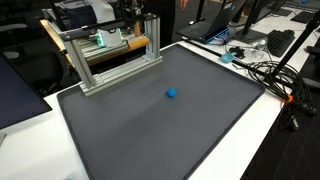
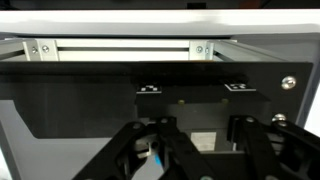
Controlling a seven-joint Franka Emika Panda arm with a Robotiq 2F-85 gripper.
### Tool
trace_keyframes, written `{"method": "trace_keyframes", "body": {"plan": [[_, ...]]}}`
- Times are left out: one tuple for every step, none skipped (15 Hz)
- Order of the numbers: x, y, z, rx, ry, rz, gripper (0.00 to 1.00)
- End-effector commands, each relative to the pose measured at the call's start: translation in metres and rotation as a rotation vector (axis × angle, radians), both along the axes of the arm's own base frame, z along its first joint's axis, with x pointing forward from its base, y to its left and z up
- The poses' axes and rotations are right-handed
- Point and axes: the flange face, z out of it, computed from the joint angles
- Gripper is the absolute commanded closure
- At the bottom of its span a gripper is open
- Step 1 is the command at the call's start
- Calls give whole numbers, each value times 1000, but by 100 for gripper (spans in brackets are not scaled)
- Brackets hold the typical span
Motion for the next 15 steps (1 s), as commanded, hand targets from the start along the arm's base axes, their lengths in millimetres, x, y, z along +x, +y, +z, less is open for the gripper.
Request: {"method": "trace_keyframes", "body": {"plan": [[-9,5,-12,2,20,15,77],[-8,6,-10,1,23,24,77],[-7,8,-6,3,23,40,77],[-4,10,-2,15,16,54,77],[-1,12,3,14,6,67,77],[3,14,8,14,-6,79,77],[8,16,12,13,-17,91,77],[12,18,16,13,-39,109,77],[19,21,19,24,-52,124,77],[25,24,22,25,-71,137,77],[34,28,25,25,-92,144,77],[43,32,27,19,-114,150,77],[53,36,29,20,-137,155,77],[64,43,29,10,-159,171,77],[74,49,28,1,-168,182,77]]}}
